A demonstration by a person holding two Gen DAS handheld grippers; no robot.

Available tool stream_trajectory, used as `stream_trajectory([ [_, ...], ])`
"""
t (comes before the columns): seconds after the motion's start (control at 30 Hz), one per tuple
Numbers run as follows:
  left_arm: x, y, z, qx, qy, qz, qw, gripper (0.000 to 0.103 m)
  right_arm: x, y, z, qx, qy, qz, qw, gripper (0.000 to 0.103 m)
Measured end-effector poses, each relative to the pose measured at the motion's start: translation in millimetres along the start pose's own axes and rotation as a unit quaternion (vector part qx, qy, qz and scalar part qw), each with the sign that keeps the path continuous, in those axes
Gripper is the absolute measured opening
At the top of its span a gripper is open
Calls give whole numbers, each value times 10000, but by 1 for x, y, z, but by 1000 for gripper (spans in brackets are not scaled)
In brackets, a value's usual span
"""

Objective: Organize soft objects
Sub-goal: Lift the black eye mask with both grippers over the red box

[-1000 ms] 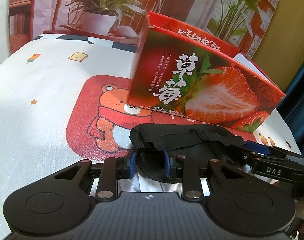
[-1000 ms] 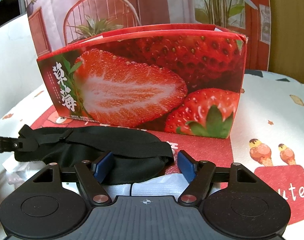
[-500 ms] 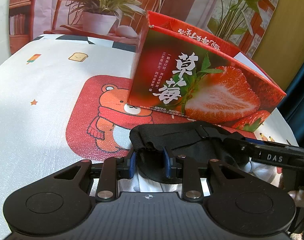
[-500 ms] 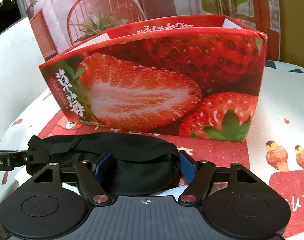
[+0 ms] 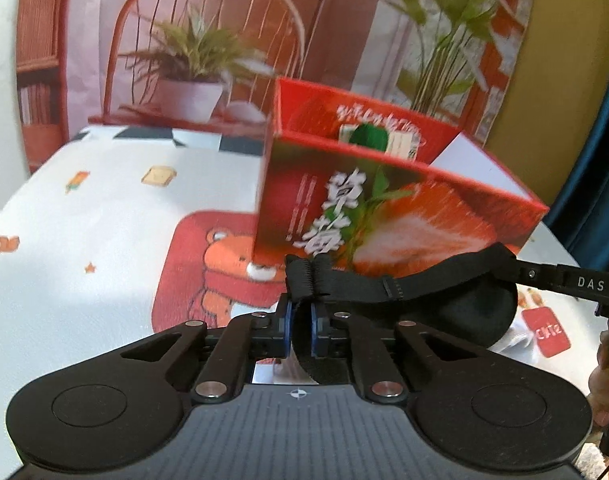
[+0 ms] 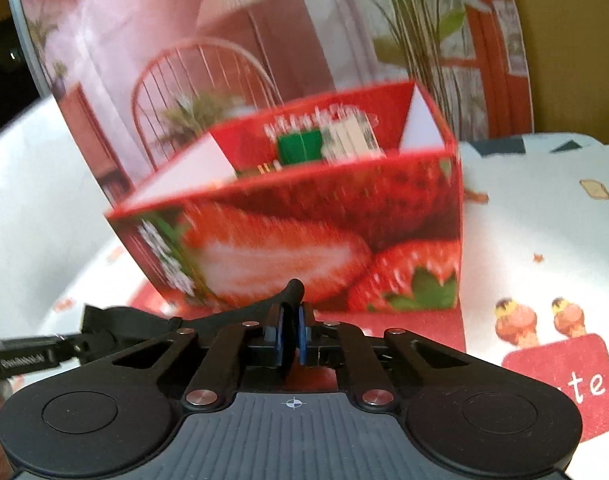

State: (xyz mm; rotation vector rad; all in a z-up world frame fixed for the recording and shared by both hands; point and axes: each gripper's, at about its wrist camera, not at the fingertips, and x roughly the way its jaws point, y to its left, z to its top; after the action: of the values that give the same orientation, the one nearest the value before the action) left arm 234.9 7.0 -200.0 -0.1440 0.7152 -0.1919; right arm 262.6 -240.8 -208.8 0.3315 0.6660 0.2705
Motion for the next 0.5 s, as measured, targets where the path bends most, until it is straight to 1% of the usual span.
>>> stream_trajectory([
  [0.17, -15, -3, 4, -7, -202, -15, 9998, 9, -14, 11, 10, -91, -198, 234, 9995, 6],
  [0.27, -26, -2, 11, -34, -432, 9, 9991, 9, -23, 20, 17, -178, -330, 318, 9988, 6],
  [0.4, -44, -5, 31, 14, -806, -24, 9967, 9, -35, 29, 33, -301, -572, 424, 9970, 5],
  [0.5, -56, -10, 53, 120, -1130, -95, 9935, 9, -40, 37, 50, -556, -730, 469, 9947, 6],
])
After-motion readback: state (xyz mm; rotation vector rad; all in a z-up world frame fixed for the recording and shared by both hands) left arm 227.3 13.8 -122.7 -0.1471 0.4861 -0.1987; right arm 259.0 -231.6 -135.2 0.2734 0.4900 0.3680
